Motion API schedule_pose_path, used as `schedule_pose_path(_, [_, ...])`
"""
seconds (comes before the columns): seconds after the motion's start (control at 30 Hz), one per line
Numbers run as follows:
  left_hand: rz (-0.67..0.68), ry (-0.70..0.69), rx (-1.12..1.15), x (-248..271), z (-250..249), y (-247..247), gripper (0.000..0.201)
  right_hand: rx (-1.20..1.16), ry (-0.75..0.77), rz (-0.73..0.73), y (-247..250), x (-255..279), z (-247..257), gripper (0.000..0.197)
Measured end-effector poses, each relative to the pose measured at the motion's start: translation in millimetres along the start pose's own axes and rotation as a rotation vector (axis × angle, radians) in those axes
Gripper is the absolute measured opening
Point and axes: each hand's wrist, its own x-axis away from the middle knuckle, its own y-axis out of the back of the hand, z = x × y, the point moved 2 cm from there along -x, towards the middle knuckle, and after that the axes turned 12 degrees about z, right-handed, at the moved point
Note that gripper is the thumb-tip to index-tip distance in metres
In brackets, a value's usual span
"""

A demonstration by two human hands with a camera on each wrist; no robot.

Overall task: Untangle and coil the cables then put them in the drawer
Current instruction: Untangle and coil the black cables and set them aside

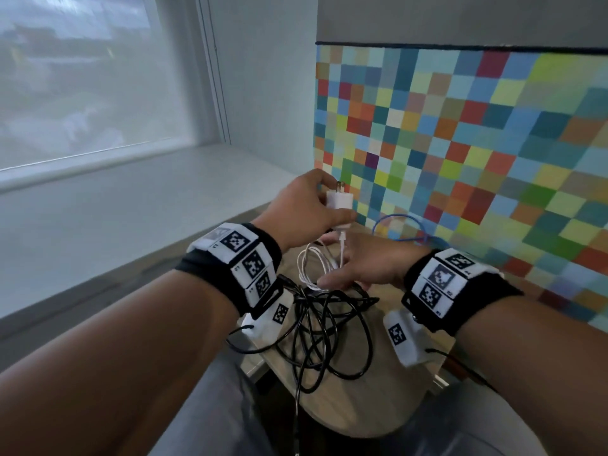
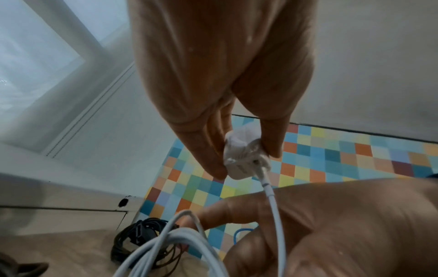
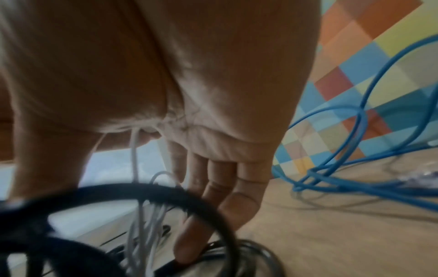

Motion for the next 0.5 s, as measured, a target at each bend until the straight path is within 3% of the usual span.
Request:
schedule_pose_path(0.13, [-0.063, 0.073, 0.009, -11.4, 14.6, 7.9, 0.065, 0.064, 0.026, -0.137, 1.1, -19.4, 7.0, 0.026])
schedule_pose_path(0.2, [-0.115, 0.121, -0.004, -16.3, 25.7, 19.9, 0.057, 0.037, 0.039, -0.164, 8.6, -28.2, 9.4, 0.013])
schedule_pose_path(0.3, [-0.167, 0.186, 0.077, -22.8, 45.8, 41.1, 0.048, -0.04, 0.054, -0.159, 26.1, -40.9, 17.0, 0.014])
schedule_pose_path(0.5, [-0.148, 0.343, 0.194, -24.6, 90.9, 70.3, 0.057, -0.063, 0.076, -0.062, 43.3, -83.7, 28.6, 0.018])
